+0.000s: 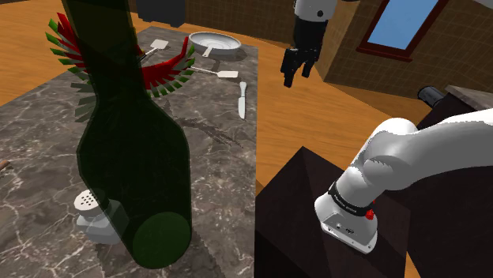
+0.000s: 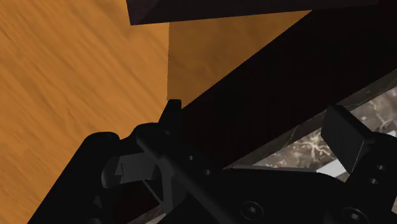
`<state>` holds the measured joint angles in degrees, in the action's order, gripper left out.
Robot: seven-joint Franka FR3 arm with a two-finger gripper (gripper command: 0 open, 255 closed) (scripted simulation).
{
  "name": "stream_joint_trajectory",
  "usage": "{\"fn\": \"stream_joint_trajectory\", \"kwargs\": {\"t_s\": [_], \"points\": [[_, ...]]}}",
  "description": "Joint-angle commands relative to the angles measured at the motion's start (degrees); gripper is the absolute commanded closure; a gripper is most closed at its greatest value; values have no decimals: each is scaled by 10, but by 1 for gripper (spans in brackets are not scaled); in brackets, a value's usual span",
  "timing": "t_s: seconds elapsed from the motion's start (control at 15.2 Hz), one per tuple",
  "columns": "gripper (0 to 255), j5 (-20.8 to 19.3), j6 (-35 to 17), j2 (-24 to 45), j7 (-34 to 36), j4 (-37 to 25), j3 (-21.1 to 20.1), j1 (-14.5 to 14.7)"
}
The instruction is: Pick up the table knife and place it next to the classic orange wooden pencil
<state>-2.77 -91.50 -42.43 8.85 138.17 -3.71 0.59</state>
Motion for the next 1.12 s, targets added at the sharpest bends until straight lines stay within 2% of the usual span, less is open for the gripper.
{"fn": "stream_joint_trajectory", "kwargs": {"t_s": [0.0,0.46,0.86,1.06], "points": [[0,0,0,0,0,0,0,0],[0,55,-85,129,270,-51,-90,-52],[0,55,-144,257,490,-128,-142,-99],[0,55,-168,260,490,-107,-142,-98]]}}
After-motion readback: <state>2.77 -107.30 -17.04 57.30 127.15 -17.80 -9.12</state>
